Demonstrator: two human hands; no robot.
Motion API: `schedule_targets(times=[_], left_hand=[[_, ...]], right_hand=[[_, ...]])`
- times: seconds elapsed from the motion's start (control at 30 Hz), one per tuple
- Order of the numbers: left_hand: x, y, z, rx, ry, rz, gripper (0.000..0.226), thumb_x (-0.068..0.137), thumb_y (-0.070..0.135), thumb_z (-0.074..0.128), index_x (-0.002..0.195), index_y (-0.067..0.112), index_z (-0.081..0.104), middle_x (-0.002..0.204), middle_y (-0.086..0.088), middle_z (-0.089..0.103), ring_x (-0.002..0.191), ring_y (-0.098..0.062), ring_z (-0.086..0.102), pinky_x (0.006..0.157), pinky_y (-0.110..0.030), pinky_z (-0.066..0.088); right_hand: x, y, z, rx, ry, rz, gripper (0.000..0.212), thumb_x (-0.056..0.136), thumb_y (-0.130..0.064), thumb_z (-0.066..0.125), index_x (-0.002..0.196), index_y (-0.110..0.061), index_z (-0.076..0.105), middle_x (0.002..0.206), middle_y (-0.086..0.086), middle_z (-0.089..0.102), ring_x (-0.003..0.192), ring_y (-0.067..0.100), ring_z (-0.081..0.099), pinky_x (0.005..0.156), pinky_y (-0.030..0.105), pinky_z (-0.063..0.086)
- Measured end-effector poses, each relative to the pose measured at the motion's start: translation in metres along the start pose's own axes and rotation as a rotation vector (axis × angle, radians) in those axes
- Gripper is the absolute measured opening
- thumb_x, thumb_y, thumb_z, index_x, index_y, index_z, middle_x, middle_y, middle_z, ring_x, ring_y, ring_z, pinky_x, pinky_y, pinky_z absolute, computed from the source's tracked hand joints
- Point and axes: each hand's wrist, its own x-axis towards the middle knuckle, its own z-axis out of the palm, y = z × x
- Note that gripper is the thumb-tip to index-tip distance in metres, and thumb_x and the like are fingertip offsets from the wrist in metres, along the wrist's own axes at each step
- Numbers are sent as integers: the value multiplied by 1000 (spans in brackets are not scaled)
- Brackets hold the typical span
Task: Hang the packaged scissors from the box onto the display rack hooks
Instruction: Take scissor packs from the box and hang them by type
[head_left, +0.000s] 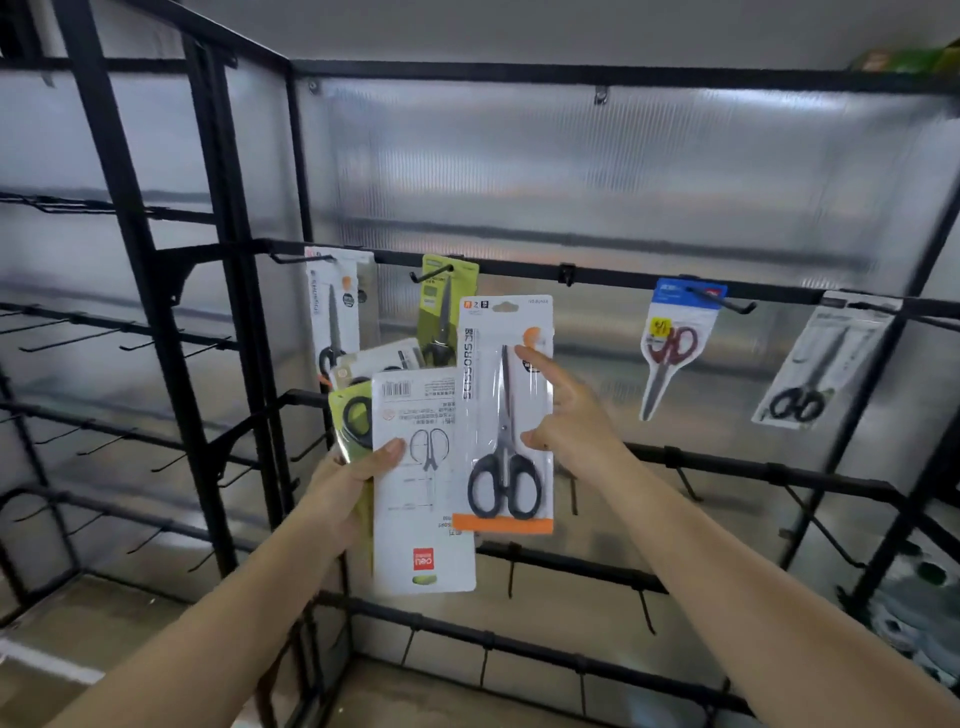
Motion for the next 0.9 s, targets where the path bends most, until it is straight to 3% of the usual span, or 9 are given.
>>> schedule_targets(times=[0.17,0.3,0.37,0.5,0.57,0.7,0.77,0.83,0.9], left_hand=[[-13,28,-60,25,113,96,36,68,12,71,104,13,67,99,-10,73,83,-27,72,57,-37,57],[-22,59,-109,41,167,145,24,70,10,69,93,14,74,98,-13,73,83,-30,71,59,-39,57],[-25,74,-130,54,166,163,29,72,9,68,100,12,71,102,-15,72,88,-32,70,62,-41,57],[-22,104,-167,110,200,185,45,72,11,68,116,7,62,108,-16,69,94,-35,68,67,-45,57],[-18,115,-182,119,213,196,49,71,12,69,118,7,60,109,-17,69,95,-35,68,71,-47,57],[-9,127,-204,132,218,188,48,70,14,69,117,6,60,109,-18,69,91,-35,69,66,-45,58],[-5,129,-209,124,218,190,51,70,13,70,119,4,58,108,-18,69,91,-34,69,65,-44,58],[-1,128,-210,91,238,201,48,72,10,70,118,4,58,105,-16,71,89,-32,70,63,-41,58],[4,129,-207,67,266,210,40,76,8,70,114,6,60,102,-14,72,86,-30,71,61,-39,58]], right_hand=[[19,-12,62,11,-146,-103,90,72,25,51,134,-40,43,145,-10,38,88,-9,53,58,12,50],[38,-26,115,7,-240,-177,99,72,22,58,141,-43,31,145,-21,26,90,-20,50,66,11,51],[47,-35,139,24,-270,-207,102,71,22,60,142,-44,27,149,-20,23,101,-13,51,71,17,54],[65,-51,179,71,-285,-197,107,70,20,63,142,-48,25,153,-13,23,112,8,55,59,14,51],[75,-59,194,80,-304,-180,109,69,20,65,140,-52,24,152,-11,25,120,15,50,62,19,55],[89,-66,216,90,-329,-159,109,69,18,67,136,-58,26,140,-6,46,93,13,63,66,31,59],[94,-62,225,102,-317,-148,108,69,19,66,138,-54,26,135,-8,50,90,17,65,70,36,59],[97,-56,231,127,-293,-140,107,69,22,64,141,-49,28,137,-14,46,98,17,62,77,38,57],[99,-51,234,159,-271,-126,105,69,24,62,142,-45,30,144,-17,38,120,20,50,85,36,55]])
